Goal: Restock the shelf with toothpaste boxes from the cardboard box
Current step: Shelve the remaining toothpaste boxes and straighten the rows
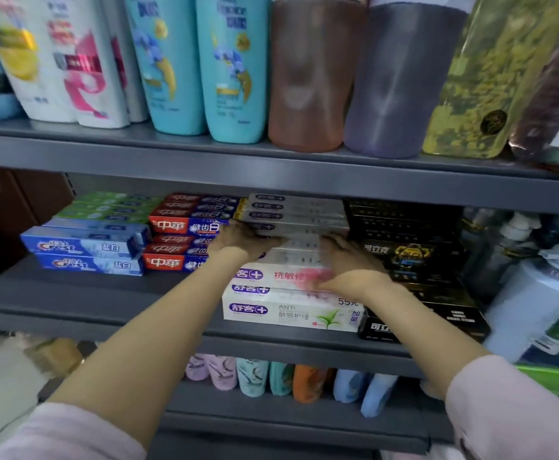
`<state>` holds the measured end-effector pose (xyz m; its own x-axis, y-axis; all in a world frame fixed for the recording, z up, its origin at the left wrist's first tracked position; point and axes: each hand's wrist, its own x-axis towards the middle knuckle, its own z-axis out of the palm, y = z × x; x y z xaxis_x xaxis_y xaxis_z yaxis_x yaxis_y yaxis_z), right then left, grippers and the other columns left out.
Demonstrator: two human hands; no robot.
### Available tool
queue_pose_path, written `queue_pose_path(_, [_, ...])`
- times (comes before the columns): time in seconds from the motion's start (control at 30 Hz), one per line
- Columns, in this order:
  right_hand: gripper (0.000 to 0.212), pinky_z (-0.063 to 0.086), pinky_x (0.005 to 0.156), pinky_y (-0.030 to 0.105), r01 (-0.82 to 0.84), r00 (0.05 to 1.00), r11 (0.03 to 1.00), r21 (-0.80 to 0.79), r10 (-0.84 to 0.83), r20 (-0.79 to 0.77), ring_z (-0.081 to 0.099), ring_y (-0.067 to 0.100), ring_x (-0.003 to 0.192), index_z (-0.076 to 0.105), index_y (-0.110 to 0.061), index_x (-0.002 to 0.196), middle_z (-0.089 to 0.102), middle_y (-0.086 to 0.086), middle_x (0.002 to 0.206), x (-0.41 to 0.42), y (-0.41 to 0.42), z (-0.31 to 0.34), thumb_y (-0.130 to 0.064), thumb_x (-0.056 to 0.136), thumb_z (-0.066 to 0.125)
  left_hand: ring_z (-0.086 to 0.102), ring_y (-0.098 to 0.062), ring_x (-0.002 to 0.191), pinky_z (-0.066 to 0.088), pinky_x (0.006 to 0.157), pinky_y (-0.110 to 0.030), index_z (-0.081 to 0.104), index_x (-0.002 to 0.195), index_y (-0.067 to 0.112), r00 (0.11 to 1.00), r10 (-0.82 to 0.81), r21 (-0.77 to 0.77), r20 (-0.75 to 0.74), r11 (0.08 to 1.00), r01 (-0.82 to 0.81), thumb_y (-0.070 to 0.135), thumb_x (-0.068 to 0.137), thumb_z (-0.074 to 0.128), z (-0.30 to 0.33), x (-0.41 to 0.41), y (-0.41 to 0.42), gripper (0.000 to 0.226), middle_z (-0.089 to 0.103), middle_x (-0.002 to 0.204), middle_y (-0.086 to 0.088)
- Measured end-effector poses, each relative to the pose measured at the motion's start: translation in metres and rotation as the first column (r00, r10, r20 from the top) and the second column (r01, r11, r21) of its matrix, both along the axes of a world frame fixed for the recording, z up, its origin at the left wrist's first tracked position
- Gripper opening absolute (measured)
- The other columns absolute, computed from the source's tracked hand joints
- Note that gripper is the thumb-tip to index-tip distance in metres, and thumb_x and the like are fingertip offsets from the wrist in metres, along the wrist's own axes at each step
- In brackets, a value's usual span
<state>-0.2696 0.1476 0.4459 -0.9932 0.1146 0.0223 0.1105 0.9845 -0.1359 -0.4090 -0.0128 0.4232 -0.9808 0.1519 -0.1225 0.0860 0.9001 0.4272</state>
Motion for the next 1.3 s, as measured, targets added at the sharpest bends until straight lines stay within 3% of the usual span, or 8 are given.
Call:
queue_pose_path(0.13, [0.095, 0.029, 0.114, 0.042, 0.055, 0.996, 0.998, -0.001, -0.055, 0.063, 0.024, 0.023, 0.142, 0.017, -0.025, 0.149, 0.019, -0.005, 0.156, -0.006, -0.002, 0.003, -0.06, 0.075, 0.065, 0.053, -0.029, 0.121, 0.046, 0.101, -0.044, 0.04, 0.138, 0.031, 0.999, -0.043, 0.127, 0.0, 0.991, 0.043, 0.102, 0.023, 0.038, 0.012, 0.013, -0.006, 0.135, 0.054, 0.135, -0.002])
queue_pose_path(0.23, [0.093, 0.029, 0.115, 0.042, 0.095, 0.992, 0.995, 0.01, -0.096, 0.081, 0.021, 0.023, 0.143, 0.016, -0.02, 0.15, 0.016, -0.002, 0.157, -0.008, -0.003, 0.004, -0.055, 0.079, 0.064, 0.054, -0.028, 0.12, 0.045, 0.101, -0.034, 0.05, 0.132, 0.024, 0.991, -0.131, 0.199, -0.006, 0.971, 0.129, 0.079, 0.06, 0.059, 0.033, 0.031, -0.017, 0.091, 0.057, 0.132, -0.005])
queue_pose_path(0.3, [0.09, 0.023, 0.118, 0.039, 0.095, 0.99, 0.995, -0.009, -0.094, 0.105, 0.013, 0.022, 0.145, 0.012, -0.019, 0.151, 0.01, 0.0, 0.158, -0.008, -0.003, 0.004, -0.054, 0.083, 0.059, 0.053, -0.026, 0.121, 0.041, 0.1, -0.029, 0.052, 0.131, 0.018, 0.988, -0.155, 0.308, -0.002, 0.94, 0.148, 0.056, 0.078, 0.066, 0.032, 0.027, -0.023, 0.067, 0.059, 0.13, -0.005])
queue_pose_path(0.43, [0.08, 0.007, 0.121, 0.038, 0.1, 0.993, 0.972, -0.211, -0.084, 0.081, -0.002, 0.018, 0.148, 0.003, -0.021, 0.153, -0.005, -0.003, 0.16, -0.013, -0.004, 0.002, -0.055, 0.092, 0.043, 0.054, -0.022, 0.119, 0.037, 0.096, -0.022, 0.051, 0.13, 0.011, 0.99, -0.118, 0.58, 0.077, 0.813, 0.051, 0.035, 0.086, 0.065, 0.022, 0.017, -0.027, 0.052, 0.059, 0.127, -0.001])
queue_pose_path(0.63, [0.067, 0.004, 0.121, 0.037, 0.092, 0.991, 0.996, -0.012, -0.09, 0.098, -0.003, 0.017, 0.148, 0.006, -0.025, 0.153, -0.006, -0.001, 0.16, -0.024, -0.01, -0.007, -0.058, 0.095, 0.016, 0.055, -0.027, 0.118, 0.042, 0.1, -0.029, 0.051, 0.129, 0.007, 0.98, -0.163, 0.689, 0.118, 0.724, 0.038, 0.011, 0.09, 0.059, 0.02, 0.026, -0.019, 0.04, 0.059, 0.128, -0.01])
queue_pose_path(0.77, [0.065, 0.007, 0.118, 0.034, 0.139, 0.99, 0.99, -0.034, -0.139, 0.007, 0.006, 0.019, 0.147, 0.01, -0.02, 0.152, 0.003, -0.001, 0.16, -0.021, -0.016, -0.008, -0.055, 0.097, 0.021, 0.059, -0.031, 0.11, 0.047, 0.1, -0.04, 0.052, 0.123, 0.006, 0.977, -0.147, 0.712, 0.155, 0.702, -0.008, 0.008, 0.085, 0.064, 0.018, 0.018, -0.023, 0.04, 0.062, 0.121, -0.011])
queue_pose_path(1.03, [0.07, 0.004, 0.118, 0.034, 0.127, 0.992, 0.992, -0.003, -0.127, 0.004, 0.004, 0.019, 0.148, 0.003, -0.02, 0.152, 0.0, -0.001, 0.161, -0.032, -0.013, -0.009, -0.059, 0.096, 0.014, 0.059, -0.029, 0.107, 0.049, 0.094, -0.037, 0.047, 0.131, 0.009, 0.971, -0.206, 0.798, 0.125, 0.603, 0.026, 0.002, 0.093, 0.053, 0.013, 0.006, -0.023, 0.039, 0.061, 0.117, -0.009])
queue_pose_path(1.3, [0.063, 0.01, 0.118, 0.036, 0.111, 0.993, 0.994, -0.001, -0.111, -0.035, 0.012, 0.022, 0.146, 0.014, -0.018, 0.15, 0.01, 0.001, 0.16, -0.032, -0.014, -0.007, -0.053, 0.098, 0.018, 0.058, -0.031, 0.107, 0.048, 0.096, -0.04, 0.05, 0.127, 0.006, 0.972, -0.175, 0.855, 0.156, 0.517, -0.044, 0.001, 0.094, 0.05, 0.015, 0.01, -0.029, 0.033, 0.06, 0.118, -0.014])
